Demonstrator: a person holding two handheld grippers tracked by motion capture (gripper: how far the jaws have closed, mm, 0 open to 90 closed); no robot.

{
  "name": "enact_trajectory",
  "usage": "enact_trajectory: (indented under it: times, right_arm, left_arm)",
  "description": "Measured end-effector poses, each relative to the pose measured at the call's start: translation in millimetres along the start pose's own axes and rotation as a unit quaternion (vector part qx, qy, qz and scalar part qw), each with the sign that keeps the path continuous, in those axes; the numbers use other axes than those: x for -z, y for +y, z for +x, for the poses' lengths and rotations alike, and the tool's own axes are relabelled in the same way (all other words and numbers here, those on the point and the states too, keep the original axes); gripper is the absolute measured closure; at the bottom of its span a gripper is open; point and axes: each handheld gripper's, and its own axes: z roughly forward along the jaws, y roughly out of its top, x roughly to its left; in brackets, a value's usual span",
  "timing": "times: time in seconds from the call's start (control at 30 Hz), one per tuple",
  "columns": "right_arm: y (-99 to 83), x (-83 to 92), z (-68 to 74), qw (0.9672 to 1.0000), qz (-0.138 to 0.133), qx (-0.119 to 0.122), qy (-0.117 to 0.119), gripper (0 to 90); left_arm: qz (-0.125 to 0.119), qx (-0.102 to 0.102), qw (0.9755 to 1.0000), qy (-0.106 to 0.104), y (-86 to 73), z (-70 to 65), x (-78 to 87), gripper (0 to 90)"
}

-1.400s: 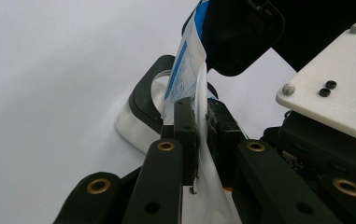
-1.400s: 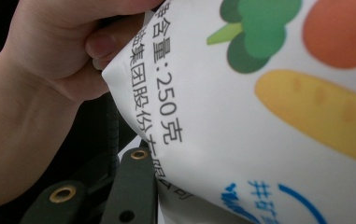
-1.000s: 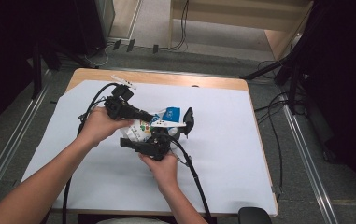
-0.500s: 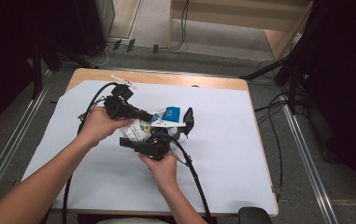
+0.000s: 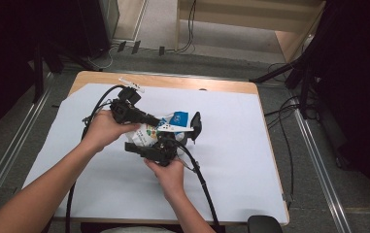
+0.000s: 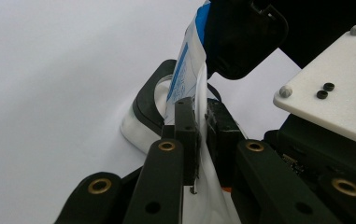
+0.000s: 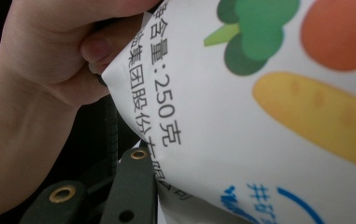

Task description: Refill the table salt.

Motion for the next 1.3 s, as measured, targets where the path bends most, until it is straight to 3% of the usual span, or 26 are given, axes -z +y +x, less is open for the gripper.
enact_trajectory:
  times: [0.37, 0.77, 1.3]
  right_arm:
    - [0.4, -0.1, 0.2, 0.9999, -0.004, -0.010, 0.010, 72.2]
    - [0.7, 1.8, 0.3, 1.0000, -0.004, -0.004, 0.008, 72.7]
    - [1.4, 3.1, -0.2, 0.9997, -0.004, -0.020, 0.015, 72.1]
  left_arm:
    - [-0.001, 0.002, 1.0000, -0.004, 0.5, 0.2, 1.5, 84.9]
    - [-0.001, -0.001, 1.0000, -0.003, 0.9, -0.1, 3.7, 85.0]
    - [0.005, 0.002, 1.0000, -0.001, 3.0, -0.2, -0.7, 85.4]
